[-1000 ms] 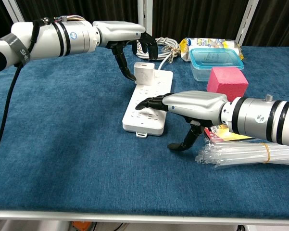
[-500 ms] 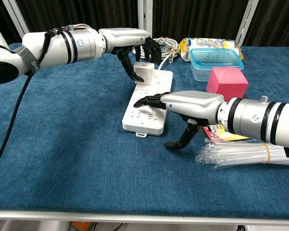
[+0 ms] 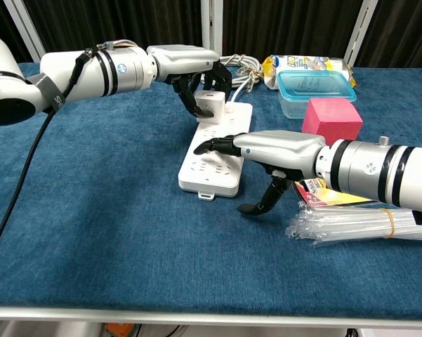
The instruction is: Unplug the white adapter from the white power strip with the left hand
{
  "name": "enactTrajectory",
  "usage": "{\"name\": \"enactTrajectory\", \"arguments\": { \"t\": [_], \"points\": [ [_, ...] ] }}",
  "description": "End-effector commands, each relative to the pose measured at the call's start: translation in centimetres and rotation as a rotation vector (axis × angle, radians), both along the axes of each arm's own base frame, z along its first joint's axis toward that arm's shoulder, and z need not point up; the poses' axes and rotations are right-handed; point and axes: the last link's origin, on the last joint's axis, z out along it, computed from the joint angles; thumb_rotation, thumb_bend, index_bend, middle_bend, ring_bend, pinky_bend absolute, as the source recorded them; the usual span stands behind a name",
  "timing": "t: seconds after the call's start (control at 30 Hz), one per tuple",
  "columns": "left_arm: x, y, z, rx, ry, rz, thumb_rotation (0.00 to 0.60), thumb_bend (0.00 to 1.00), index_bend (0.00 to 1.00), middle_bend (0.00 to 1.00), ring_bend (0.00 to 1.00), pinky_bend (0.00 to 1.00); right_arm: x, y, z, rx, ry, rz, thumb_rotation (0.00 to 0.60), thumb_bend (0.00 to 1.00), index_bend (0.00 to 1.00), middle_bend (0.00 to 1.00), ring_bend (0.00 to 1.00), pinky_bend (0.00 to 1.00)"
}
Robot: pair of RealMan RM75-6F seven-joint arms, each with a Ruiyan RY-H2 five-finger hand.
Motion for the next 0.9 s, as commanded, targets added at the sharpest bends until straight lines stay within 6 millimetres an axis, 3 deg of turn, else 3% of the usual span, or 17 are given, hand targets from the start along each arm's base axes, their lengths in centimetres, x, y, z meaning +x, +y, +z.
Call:
{"name": "enactTrajectory", "arguments": {
  "t": [0.03, 0.3, 0.9],
  "points": [
    [-0.1, -0.2, -0.1, -0.007, -0.047, 0.022, 0.6, 0.33, 0.56, 0.59, 0.57, 0.66, -0.1, 0.0, -0.1, 0.001, 0.002, -0.003, 0.6, 0.24, 0.0, 0.03, 0.0, 0.0],
    [-0.4, -0.4, -0.5, -0.035, -0.124, 0.079, 0.6, 0.41, 0.61, 0.68, 0.63, 0.69, -0.1, -0.2, -0.2, 0.007, 0.005, -0.018, 0.6, 0.24, 0.0, 0.03, 0.0, 0.0],
    [-2.1, -0.3, -0.1, -0.059, -0.283, 0.221, 0.6, 0.42, 0.65, 0.72, 0.63, 0.69, -0.2, -0.3, -0.3, 0.016, 0.014, -0.038, 0.6, 0.24, 0.0, 0.03, 0.0, 0.0]
  ]
}}
